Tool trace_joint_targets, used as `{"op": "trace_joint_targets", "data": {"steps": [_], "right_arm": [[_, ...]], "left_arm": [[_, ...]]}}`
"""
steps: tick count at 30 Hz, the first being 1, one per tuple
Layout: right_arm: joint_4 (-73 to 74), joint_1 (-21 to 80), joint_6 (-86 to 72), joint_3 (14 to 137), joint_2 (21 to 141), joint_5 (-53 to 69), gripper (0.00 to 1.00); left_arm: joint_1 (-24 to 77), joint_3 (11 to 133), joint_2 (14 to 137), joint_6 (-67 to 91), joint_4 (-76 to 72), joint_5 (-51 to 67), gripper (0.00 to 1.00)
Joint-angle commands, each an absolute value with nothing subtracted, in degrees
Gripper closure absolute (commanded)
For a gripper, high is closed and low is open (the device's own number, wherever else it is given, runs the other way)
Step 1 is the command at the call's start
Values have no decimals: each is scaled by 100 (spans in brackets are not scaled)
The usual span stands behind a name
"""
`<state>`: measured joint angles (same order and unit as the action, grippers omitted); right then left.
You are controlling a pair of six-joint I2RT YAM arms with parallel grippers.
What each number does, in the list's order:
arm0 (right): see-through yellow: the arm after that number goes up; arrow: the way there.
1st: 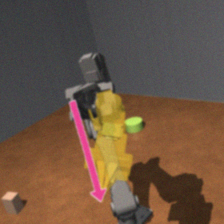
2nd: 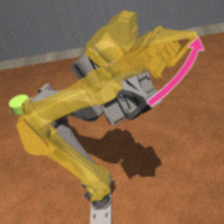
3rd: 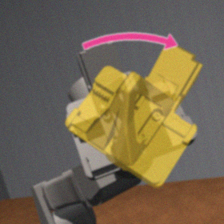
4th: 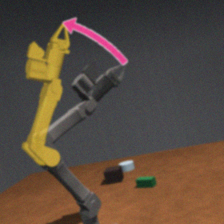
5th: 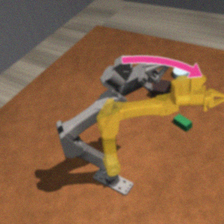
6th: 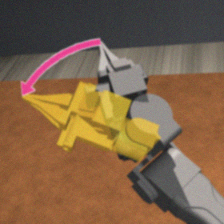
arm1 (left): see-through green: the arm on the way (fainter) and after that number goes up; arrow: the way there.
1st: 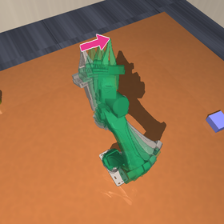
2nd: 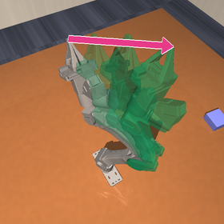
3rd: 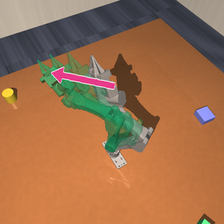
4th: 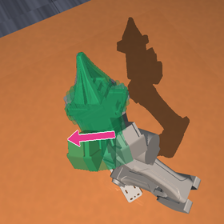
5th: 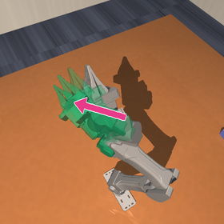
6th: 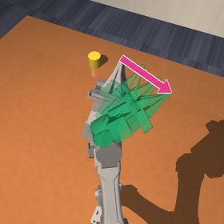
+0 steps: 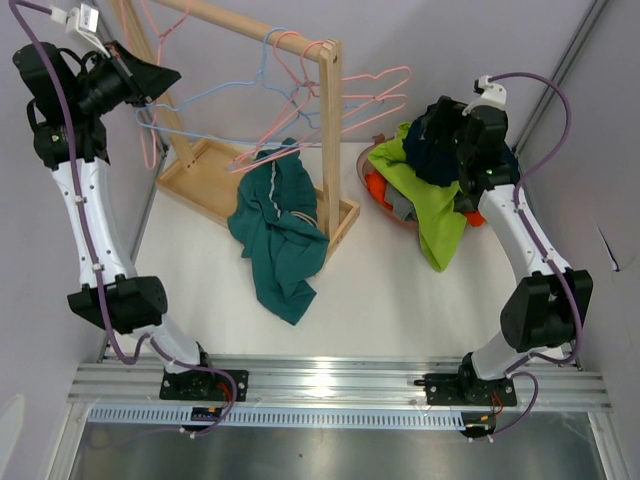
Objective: Remove the shorts from the hanger
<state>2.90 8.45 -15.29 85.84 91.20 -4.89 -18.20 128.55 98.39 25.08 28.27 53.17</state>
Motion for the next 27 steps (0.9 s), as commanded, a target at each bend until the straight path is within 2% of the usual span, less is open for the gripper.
{"op": "trace_joint_targets", "data": {"steps": [1, 7, 9, 13, 17, 24, 27], "right_arm": [[-132, 853, -1652, 8403, 8745, -466, 4], [-97, 853, -1723, 8104, 8455, -483, 4], [-79, 853, -1723, 8051, 8350, -466, 4], [-26, 861, -1723, 7937, 8165, -475, 4], [-26, 853, -1679, 7823, 7998, -518, 4], [-35, 844, -1573, 7612, 7849, -633, 4], [-61, 844, -1582, 7576, 7866, -633, 4]], "left_arm": [[-1846, 12332, 8985, 2821, 2566, 5757, 100], [-1846, 11454, 8175, 2575, 3287, 5362, 100], [-1854, 10798, 7605, 2636, 2921, 5378, 100], [-1846, 10398, 7269, 3065, 2550, 5571, 100], [-1854, 10389, 7611, 3646, 1936, 5967, 100], [-1854, 10309, 8744, 5623, -575, 6723, 100], [-1854, 10318, 8974, 6152, -783, 6820, 100]]}}
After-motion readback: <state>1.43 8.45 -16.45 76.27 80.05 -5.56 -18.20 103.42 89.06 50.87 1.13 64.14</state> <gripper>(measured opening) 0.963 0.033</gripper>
